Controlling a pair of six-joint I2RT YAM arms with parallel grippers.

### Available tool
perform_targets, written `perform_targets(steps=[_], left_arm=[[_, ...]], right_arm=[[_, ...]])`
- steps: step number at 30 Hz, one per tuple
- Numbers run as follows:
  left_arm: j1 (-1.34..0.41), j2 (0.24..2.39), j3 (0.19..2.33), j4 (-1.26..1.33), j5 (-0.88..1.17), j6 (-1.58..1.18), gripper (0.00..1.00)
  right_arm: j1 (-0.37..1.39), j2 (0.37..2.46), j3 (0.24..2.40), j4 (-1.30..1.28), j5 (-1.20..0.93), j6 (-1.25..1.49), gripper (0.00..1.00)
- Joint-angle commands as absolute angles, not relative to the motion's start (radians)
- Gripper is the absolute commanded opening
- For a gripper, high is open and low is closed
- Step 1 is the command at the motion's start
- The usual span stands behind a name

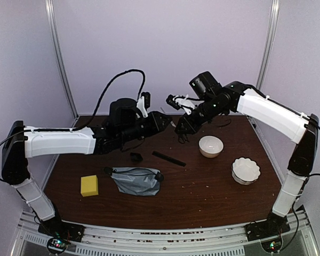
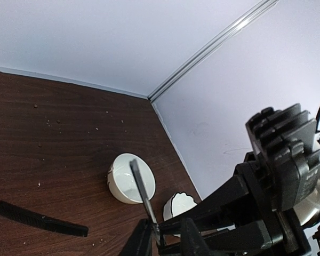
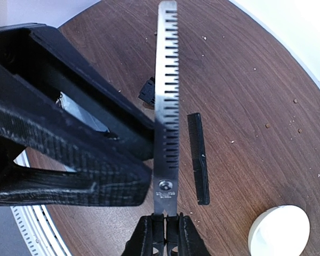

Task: Sort the hair-cutting tools

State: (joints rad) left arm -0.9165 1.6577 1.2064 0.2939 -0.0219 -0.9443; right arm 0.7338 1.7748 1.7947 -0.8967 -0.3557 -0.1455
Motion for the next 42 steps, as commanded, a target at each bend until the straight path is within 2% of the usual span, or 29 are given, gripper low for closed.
perform_targets(steps=[1, 11, 17, 22, 24, 26, 27, 30, 33, 36, 37, 40, 42], left_arm=[[-0.92, 1.687, 1.254, 0.363, 0.011, -0.959, 0.19], [-0.92, 1.703, 1.262, 0.366, 0.026, -0.973, 0.05], [-0.919, 1.725, 1.282, 0.351, 0.037, -0.983, 0.08], [-0.919, 1.733, 1.287, 0.363, 0.05, -0.993, 0.04], [-0.918, 1.738, 1.301, 0.324, 0.043, -0.99, 0.08], [-0.916, 1.744, 1.309, 0.301, 0.038, -0.995, 0.18], [-0.915, 1.745, 1.306, 0.304, 0.04, -1.0, 0.2], [-0.914, 1.75, 1.305, 0.308, 0.041, -1.001, 0.19], [-0.914, 1.753, 1.3, 0.323, 0.047, -1.005, 0.12], [-0.913, 1.753, 1.296, 0.312, 0.042, -1.004, 0.1], [-0.912, 1.75, 1.295, 0.298, 0.028, -1.008, 0.12], [-0.909, 1.737, 1.275, 0.286, 0.014, -1.018, 0.23], [-0.908, 1.726, 1.268, 0.274, 0.002, -1.018, 0.26]], right_arm=[[0.754, 1.765, 1.827, -0.873, -0.329, -0.134, 0.02], [0.779, 1.758, 1.827, -0.871, -0.307, -0.139, 0.02], [0.784, 1.755, 1.821, -0.87, -0.299, -0.141, 0.02], [0.785, 1.755, 1.81, -0.867, -0.301, -0.141, 0.02], [0.786, 1.756, 1.809, -0.865, -0.299, -0.14, 0.02], [0.785, 1.753, 1.808, -0.864, -0.295, -0.138, 0.02], [0.785, 1.751, 1.807, -0.862, -0.295, -0.138, 0.01], [0.785, 1.752, 1.807, -0.861, -0.294, -0.137, 0.02], [0.785, 1.759, 1.803, -0.861, -0.297, -0.135, 0.01], [0.784, 1.759, 1.796, -0.857, -0.289, -0.133, 0.01], [0.784, 1.759, 1.797, -0.857, -0.276, -0.127, 0.01], [0.783, 1.756, 1.801, -0.856, -0.246, -0.127, 0.01], [0.781, 1.754, 1.8, -0.854, -0.228, -0.127, 0.01]])
